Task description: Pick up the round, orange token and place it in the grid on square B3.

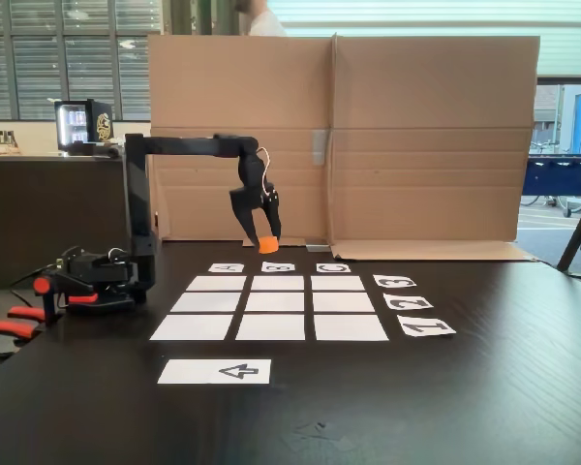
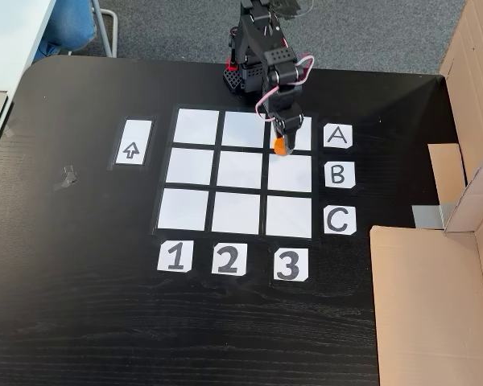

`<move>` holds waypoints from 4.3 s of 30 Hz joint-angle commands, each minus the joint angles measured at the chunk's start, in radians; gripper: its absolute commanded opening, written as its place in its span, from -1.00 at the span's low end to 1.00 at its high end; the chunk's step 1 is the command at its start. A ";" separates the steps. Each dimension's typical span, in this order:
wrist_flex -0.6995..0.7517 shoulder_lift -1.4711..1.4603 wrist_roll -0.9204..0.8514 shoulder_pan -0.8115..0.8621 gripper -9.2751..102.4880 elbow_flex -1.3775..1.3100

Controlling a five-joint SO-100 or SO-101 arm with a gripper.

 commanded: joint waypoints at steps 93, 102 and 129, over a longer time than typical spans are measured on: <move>-0.448 1.867 -0.103 1.732 -0.85 1.259; -0.523 1.867 -0.104 2.028 -0.85 1.443; -0.611 1.865 -0.095 2.103 -0.85 1.493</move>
